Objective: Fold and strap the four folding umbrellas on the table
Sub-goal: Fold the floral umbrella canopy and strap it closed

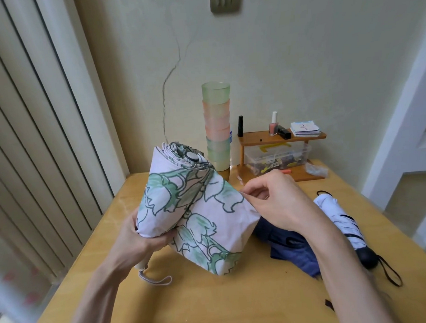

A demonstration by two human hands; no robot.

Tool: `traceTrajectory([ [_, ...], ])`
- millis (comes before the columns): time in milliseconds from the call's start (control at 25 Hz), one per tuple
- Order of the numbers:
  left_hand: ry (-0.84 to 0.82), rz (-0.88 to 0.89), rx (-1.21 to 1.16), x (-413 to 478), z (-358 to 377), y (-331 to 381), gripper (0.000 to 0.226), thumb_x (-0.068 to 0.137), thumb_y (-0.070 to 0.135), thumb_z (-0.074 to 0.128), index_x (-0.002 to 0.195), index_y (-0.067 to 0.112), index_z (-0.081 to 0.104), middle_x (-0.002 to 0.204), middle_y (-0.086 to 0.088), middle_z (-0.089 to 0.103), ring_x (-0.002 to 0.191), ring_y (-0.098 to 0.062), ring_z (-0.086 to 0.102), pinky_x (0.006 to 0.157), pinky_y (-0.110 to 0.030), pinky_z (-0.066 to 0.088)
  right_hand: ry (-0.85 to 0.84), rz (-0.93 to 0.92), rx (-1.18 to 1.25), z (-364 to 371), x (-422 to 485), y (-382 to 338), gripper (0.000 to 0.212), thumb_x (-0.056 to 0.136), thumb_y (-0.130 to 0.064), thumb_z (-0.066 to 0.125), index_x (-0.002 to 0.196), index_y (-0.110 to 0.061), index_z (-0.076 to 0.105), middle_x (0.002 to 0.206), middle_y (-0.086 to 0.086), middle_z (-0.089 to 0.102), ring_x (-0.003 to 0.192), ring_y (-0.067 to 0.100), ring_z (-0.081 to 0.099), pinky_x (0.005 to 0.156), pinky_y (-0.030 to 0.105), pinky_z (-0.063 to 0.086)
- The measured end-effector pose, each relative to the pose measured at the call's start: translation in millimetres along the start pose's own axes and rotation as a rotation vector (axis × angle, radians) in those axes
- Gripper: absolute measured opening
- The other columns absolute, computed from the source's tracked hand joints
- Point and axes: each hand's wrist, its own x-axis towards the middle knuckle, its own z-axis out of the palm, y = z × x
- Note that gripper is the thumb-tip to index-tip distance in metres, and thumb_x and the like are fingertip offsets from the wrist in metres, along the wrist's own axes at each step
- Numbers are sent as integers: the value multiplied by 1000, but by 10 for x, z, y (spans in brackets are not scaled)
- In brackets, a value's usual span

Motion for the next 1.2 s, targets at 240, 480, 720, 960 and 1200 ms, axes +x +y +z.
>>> traceTrajectory([
  [240,-18,-1,48,26,2,-32,63,60,-6,92,115,15,69,101,1,81,86,-11,78,68,-23,60,-76,53,-203,4,-1,75,19,104,-33,65,104,-33,84,83,-5,79,83,23,68,74,44,57],
  [480,-16,-4,67,22,-16,-46,65,66,-12,92,120,14,69,107,1,81,93,-15,78,71,-23,61,78,78,-133,-15,33,145,7,91,-34,83,91,-28,87,71,-23,71,71,-5,66,65,16,51],
  [720,-4,0,74,8,-11,19,59,70,-22,84,116,13,69,102,3,82,90,-12,78,71,-21,61,174,64,-86,-27,63,162,22,82,-25,90,65,-29,78,58,-10,68,53,0,55,51,14,44],
  [960,-1,1,39,12,15,5,64,62,-15,93,115,12,68,101,2,82,88,-12,78,70,-22,61,89,122,19,-24,69,199,13,86,-42,85,79,-32,81,74,-14,75,72,-1,66,69,26,55],
  [1200,-1,4,62,28,2,-17,61,70,-22,84,119,11,67,105,0,81,91,-14,78,72,-22,61,86,143,-23,-18,76,237,12,93,-32,81,82,-29,86,73,-17,77,71,1,70,71,30,60],
])
